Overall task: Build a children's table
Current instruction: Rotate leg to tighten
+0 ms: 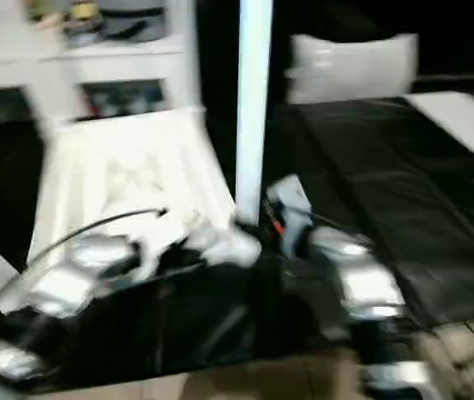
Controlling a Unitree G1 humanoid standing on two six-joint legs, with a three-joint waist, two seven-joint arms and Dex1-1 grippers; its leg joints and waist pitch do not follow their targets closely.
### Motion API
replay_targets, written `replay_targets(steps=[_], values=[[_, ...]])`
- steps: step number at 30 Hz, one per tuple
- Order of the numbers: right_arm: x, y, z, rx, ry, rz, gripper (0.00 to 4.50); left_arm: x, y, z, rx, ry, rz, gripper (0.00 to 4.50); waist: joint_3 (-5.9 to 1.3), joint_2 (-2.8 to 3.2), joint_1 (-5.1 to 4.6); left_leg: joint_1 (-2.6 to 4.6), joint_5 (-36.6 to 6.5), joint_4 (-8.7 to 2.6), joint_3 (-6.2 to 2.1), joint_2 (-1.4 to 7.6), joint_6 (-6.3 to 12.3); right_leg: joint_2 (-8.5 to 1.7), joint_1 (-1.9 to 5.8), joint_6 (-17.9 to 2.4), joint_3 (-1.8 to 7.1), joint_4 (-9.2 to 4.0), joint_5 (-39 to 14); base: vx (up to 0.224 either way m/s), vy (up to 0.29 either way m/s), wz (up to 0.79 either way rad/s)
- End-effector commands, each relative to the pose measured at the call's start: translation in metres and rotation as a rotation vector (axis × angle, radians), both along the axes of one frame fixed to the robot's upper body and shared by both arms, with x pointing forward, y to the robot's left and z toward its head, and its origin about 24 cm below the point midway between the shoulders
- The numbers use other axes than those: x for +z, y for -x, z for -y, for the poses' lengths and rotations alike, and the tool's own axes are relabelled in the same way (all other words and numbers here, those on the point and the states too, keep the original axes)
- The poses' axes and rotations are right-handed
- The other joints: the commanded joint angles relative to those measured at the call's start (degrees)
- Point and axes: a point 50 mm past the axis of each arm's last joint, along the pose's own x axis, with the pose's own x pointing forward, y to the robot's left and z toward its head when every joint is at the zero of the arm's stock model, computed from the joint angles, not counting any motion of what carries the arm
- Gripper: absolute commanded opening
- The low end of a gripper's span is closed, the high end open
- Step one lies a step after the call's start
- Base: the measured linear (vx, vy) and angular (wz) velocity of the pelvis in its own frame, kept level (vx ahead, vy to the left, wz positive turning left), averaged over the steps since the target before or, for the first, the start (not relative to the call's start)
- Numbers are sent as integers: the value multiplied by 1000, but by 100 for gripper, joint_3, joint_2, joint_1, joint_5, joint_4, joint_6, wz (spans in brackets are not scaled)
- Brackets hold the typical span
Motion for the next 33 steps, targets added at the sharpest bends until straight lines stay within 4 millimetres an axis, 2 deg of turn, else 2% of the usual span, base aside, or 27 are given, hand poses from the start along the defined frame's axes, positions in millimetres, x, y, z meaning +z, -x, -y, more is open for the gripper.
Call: replay_targets(steps=[1, 2, 3, 4, 5, 6, 7, 8, 9, 10, 11, 12, 14, 15, 16, 18, 19, 20, 22, 23, 27, 29, 30, 32, 33], values=[[-19, 8, -31, 60, -38, -104, 226, 25, -10, 31, 24, 86, 96, 0, -256, 108, -95, 19, -3670, -616, -232, 314, -21, -235, 301, 256, 41, -315, -3287, 0, 0, 0], [-19, 8, -32, 58, -39, -104, 226, 25, -10, 32, 30, 85, 97, 0, -180, 156, 47, -282, -4671, -1168, -346, 689, -94, -188, 527, -120, 428, 768, -1741, -65, 15, 9], [-18, 8, -33, 55, -45, -105, 247, 25, -11, 34, 34, 80, 100, 0, -183, 55, 190, 53, -4830, -1195, -51, 533, -89, -97, 160, -282, 660, 820, -1307, -65, 15, 9], [-17, 9, -34, 53, -53, -108, 261, 24, -11, 36, 31, 70, 104, 0, -220, -268, -23, 235, -4311, -720, -82, 194, -51, -182, 42, -159, 814, 352, -2488, 20, -56, 4], [-17, 10, -33, 53, -48, -106, 263, 23, -10, 35, 25, 62, 106, 0, -231, -356, 146, 320, -2382, 68, 69, -333, -89, -472, -293, 343, 744, -448, -5485, 64, -75, -11], [-16, 11, -31, 56, -39, -103, 269, 22, -10, 35, 17, 51, 110, 0, -250, -348, 236, -41, -1128, -10, -70, -221, 213, -723, 12, 372, 969, -370, -5679, 64, -75, -11], [-15, 13, -27, 59, -37, -96, 279, 21, -10, 32, 11, 36, 113, 0, -375, -221, 404, -267, -371, -321, -128, -126, 218, -493, 176, 266, 901, -144, -4120, 73, -48, -13], [-14, 14, -26, 60, -36, -93, 292, 21, -10, 31, 8, 29, 115, 0, -399, -226, 379, -286, -212, -351, -141, -102, 206, -382, 155, 145, 871, -58, -3296, 89, -38, -10], [-10, 15, -17, 72, -48, -53, 292, 19, -11, 24, -15, -2, 138, 0, -409, -149, 388, -201, -408, -352, -113, -84, 188, -275, 63, -129, 844, -21, -2463, 89, -38, -10], [-7, 17, -10, 82, -53, -26, 305, 18, -11, 20, -30, -20, 145, 0, -389, -184, 353, -197, -586, -359, -97, -83, 193, -249, 64, -228, 839, -9, -2346, 0, 0, 0], [-7, 17, -8, 85, -55, -19, 314, 18, -11, 18, -34, -24, 147, 0, -426, -108, 366, -221, -618, -374, -109, -59, 202, -263, 121, -432, 815, 45, -2044, 0, 0, 0], [-5, 17, -3, 94, -52, 5, 322, 17, -11, 15, -38, -35, 148, 0, -427, -106, 346, -221, -676, -389, -115, -29, 224, -262, 127, -608, 802, 65, -1756, 0, 0, 0], [-2, 18, 5, 112, -51, 39, 340, 17, -11, 11, -52, -45, 154, 0, -435, -90, 334, -212, -714, -390, -115, -9, 275, -271, 140, -811, 794, 78, -1436, 0, 0, 0], [3, 19, 16, 159, -52, 82, 350, 17, -10, 5, -84, -50, 162, 0, -445, -105, 335, -217, -713, -385, -111, -7, 334, -289, 164, -866, 783, 73, -1362, 0, 0, 0], [6, 20, 23, 195, -50, 108, 359, 17, -9, 1, -108, -51, 167, 0, -448, -97, 346, -215, -743, -383, -111, 0, 370, -296, 162, -895, 782, 70, -1344, 0, 0, 0], [14, 23, 35, 265, -48, 136, 368, 17, -4, -6, -167, -47, 155, 0, -454, -132, 348, -237, -664, -367, -100, 8, 522, -301, 176, -960, 781, 82, -1165, 0, 0, 0], [14, 23, 36, 269, -47, 137, 385, 17, -4, -6, -172, -47, 154, 0, -451, -122, 349, -245, -638, -368, -102, 5, 553, -303, 179, -976, 776, 88, -1148, 0, 0, 0], [19, 23, 45, 323, -17, 150, 385, 16, 2, -11, -240, -49, 139, 0, -452, -151, 350, -242, -611, -363, -97, 10, 592, -305, 166, -1007, 769, 83, -1144, 0, 0, 0], [21, 23, 49, 354, 11, 153, 402, 15, 5, -15, -282, -54, 131, 0, -454, -132, 369, -243, -495, -345, -84, 21, 628, -310, 145, -1059, 782, 108, -1061, 0, 0, 0], [22, 23, 52, 374, 30, 153, 409, 14, 7, -17, -313, -59, 130, 0, -449, -150, 371, -237, -500, -344, -79, 25, 640, -307, 137, -1105, 779, 113, -1058, 0, 0, 0], [29, 26, 57, 570, 65, 155, 409, 10, 15, -33, -446, -125, 87, 0, -452, -157, 452, -213, -572, -328, -56, 47, 711, -321, 110, -1197, 795, 133, -1003, 0, 0, 0], [29, 26, 58, 599, 68, 151, 409, 10, 16, -35, -464, -129, 85, 0, -445, -154, 465, -216, -596, -331, -52, 52, 730, -322, 105, -1228, 790, 140, -997, 0, 0, 0], [29, 27, 59, 626, 73, 146, 409, 10, 16, -37, -483, -132, 82, 0, -444, -150, 468, -213, -616, -331, -56, 53, 718, -326, 106, -1237, 786, 141, -1033, 0, 0, 0], [25, 27, 59, 699, 96, 98, 409, 12, 18, -40, -533, -145, 75, 0, -440, -186, 491, -218, -675, -332, -53, 50, 689, -330, 112, -1250, 780, 142, -1183, 0, 0, 0], [24, 28, 59, 720, 105, 80, 393, 13, 18, -40, -548, -148, 73, 0, -426, -166, 501, -211, -706, -342, -48, 61, 673, -325, 93, -1226, 786, 123, -1281, 0, 0, 0]])
